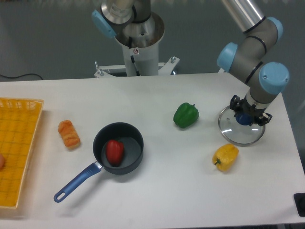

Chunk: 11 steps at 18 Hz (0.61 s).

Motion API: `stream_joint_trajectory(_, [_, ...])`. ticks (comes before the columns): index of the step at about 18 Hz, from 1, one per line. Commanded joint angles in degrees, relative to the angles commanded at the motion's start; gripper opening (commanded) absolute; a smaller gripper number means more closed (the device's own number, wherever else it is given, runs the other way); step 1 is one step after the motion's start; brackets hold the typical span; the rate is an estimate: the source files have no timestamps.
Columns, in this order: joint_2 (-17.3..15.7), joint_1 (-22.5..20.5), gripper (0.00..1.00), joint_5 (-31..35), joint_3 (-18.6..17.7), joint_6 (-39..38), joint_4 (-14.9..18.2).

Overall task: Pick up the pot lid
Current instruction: 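Lift the glass lid by its knob and carry it toward the green pepper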

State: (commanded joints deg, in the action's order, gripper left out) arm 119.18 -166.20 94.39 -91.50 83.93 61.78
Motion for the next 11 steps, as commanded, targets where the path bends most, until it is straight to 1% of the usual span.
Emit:
stream_joint_trajectory(2, [-0.7, -0.09, 0.56, 0.0, 0.7, 0.0, 2.01])
stream_joint_trajectory(7, [-3.42, 0.09, 0.56, 0.0, 2.81, 0.0, 9.04])
stream_joint_trajectory(11, [-5.71, 0.09, 0.56, -0.17, 2.9, 0.0, 11.95])
